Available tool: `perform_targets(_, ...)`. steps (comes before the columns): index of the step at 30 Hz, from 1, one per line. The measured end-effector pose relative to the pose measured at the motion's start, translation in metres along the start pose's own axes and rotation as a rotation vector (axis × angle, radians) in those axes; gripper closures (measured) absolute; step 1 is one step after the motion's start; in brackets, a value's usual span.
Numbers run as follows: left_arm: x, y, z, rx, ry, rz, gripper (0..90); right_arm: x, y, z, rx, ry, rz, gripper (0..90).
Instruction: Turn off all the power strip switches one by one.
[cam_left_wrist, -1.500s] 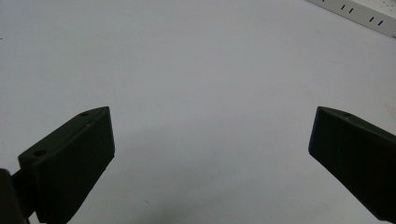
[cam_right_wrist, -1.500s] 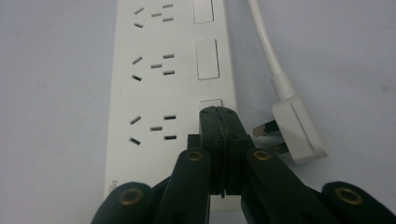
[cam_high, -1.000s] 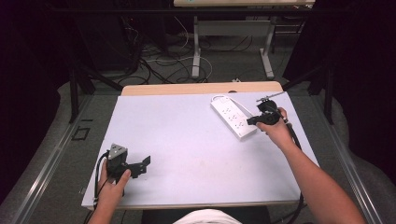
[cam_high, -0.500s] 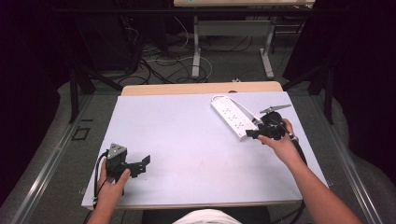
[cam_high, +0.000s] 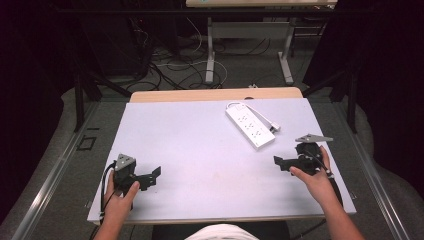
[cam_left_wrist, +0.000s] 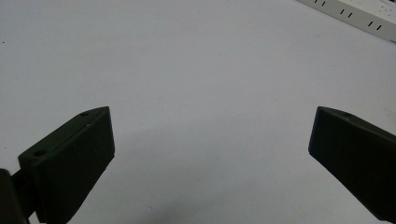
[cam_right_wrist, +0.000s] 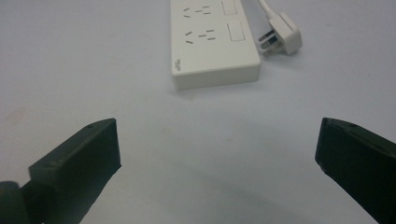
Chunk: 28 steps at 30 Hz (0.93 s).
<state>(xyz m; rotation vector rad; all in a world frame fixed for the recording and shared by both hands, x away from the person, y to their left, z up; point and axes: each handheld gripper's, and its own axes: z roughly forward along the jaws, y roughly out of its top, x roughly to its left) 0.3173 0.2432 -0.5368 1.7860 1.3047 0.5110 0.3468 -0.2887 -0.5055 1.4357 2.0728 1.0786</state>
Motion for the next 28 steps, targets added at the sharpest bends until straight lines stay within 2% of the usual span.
perform_targets(3,0.001,0.001,-0.001,0.009,-0.006,-0.001,0.2,-0.001,-0.014,-0.004,-0.025,-0.015,-0.008,0.0)
perform_targets(5,0.0,0.0,-0.001,0.005,-0.007,-0.003,0.2,-0.003,-0.024,-0.006,-0.061,-0.024,-0.006,0.0)
perform_targets(7,0.0,0.0,-0.001,0.003,-0.007,0.006,0.2,-0.004,-0.032,-0.007,-0.085,-0.021,0.026,0.0)
perform_targets(8,0.0,0.0,-0.001,0.001,-0.009,0.002,0.2,-0.005,-0.034,-0.007,-0.089,-0.022,0.024,0.0)
perform_targets(9,0.0,0.0,-0.001,0.001,-0.011,0.0,0.2,-0.004,-0.036,-0.007,-0.087,-0.017,0.033,0.0)
perform_targets(12,0.0,0.0,-0.001,-0.008,-0.006,-0.011,0.2,-0.006,-0.039,-0.008,-0.099,-0.047,0.013,0.0)
perform_targets(14,0.001,0.001,-0.002,-0.003,-0.005,-0.005,0.2,-0.008,-0.04,-0.008,-0.117,-0.043,0.014,0.0)
perform_targets(16,0.001,0.001,-0.002,-0.003,-0.003,-0.004,0.2,-0.009,-0.04,-0.009,-0.1,-0.048,0.002,0.0)
perform_targets(19,0.002,0.0,-0.001,0.0,-0.001,-0.004,0.2,-0.011,-0.043,-0.006,-0.103,-0.044,-0.003,0.0)
perform_targets(21,0.001,0.0,-0.001,-0.004,-0.003,-0.012,0.2,-0.011,-0.045,-0.004,-0.104,-0.046,0.011,0.0)
perform_targets(25,0.002,0.0,-0.001,-0.002,0.001,-0.008,0.2,-0.013,-0.046,-0.002,-0.085,-0.041,0.006,0.0)
perform_targets(28,0.003,0.0,-0.001,0.001,0.001,-0.003,0.2,-0.014,-0.047,-0.001,-0.093,-0.045,0.007,0.0)
